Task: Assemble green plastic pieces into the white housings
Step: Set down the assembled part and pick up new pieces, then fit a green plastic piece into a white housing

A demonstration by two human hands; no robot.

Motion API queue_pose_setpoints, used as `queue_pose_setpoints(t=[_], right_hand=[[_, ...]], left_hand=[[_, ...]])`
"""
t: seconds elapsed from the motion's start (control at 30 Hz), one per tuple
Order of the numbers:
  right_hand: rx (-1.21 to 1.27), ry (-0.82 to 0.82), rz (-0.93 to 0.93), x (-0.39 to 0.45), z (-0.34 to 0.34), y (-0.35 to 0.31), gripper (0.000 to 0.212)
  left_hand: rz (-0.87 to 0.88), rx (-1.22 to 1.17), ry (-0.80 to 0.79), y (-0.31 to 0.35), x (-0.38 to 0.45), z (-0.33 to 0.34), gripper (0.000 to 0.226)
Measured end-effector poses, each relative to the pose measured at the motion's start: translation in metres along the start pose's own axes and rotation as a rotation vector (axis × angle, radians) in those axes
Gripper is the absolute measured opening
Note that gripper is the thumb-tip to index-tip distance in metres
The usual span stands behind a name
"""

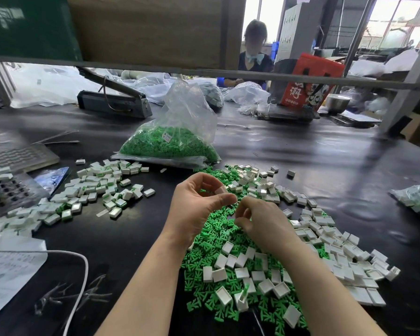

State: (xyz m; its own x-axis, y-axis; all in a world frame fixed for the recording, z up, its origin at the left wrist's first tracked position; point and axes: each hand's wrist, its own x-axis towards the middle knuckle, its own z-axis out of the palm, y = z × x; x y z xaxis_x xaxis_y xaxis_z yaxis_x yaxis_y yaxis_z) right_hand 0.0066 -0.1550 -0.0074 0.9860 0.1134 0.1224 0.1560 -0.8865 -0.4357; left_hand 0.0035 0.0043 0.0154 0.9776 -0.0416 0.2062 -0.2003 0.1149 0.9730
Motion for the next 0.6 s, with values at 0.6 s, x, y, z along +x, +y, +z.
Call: queue_pose_setpoints(t=[0.6], right_hand=[[1.211, 0.136, 0.007, -0.005, -0.018, -0.013, 0.012]], left_hand=[[-0.059, -0.099, 0.02, -0.005, 0.002, -0.003, 0.026]])
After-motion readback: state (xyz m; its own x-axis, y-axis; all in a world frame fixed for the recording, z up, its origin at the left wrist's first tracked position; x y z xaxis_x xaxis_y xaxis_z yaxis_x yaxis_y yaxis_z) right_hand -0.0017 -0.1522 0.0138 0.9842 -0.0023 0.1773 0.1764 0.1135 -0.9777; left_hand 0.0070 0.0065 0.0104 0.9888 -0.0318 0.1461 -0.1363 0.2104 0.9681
